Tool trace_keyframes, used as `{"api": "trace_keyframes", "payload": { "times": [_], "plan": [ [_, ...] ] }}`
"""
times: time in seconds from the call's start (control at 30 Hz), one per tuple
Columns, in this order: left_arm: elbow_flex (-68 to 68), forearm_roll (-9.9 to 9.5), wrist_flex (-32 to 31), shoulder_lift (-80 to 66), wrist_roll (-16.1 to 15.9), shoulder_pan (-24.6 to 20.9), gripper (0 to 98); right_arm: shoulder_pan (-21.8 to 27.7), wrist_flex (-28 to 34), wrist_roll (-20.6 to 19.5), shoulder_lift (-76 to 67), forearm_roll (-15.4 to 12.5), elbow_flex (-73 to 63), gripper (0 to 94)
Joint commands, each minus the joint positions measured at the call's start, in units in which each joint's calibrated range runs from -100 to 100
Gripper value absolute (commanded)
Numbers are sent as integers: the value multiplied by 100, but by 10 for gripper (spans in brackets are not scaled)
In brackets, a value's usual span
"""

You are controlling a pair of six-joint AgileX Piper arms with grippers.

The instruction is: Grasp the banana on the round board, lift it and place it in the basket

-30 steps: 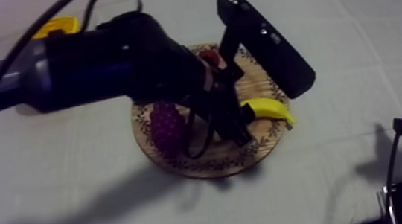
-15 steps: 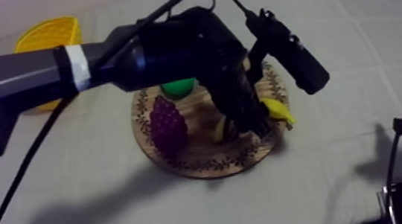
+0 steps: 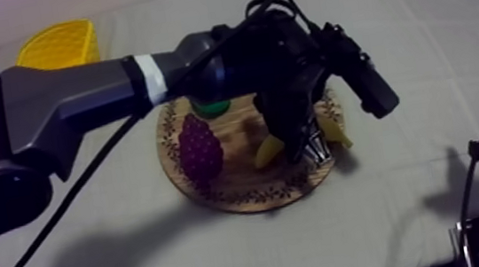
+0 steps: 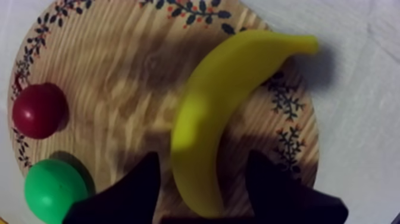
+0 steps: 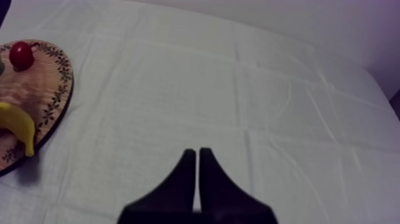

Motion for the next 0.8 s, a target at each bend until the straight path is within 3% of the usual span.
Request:
{"api": "trace_keyframes", "payload": {
  "times": [0.0,0.2,0.5,0.77],
  "plan": [
    [-65,-6,93,80,-9,4,523,-1,2,2,-2,1,2,3],
    [-255,-32,289,267,-33,7,453,-1,2,2,-2,1,2,3],
    [-255,-137,329,475,57,21,267,-1,2,2,-2,1,2,3],
    [-274,-325,436,233,113,62,227,-1,2,2,-2,1,2,3]
  ]
}}
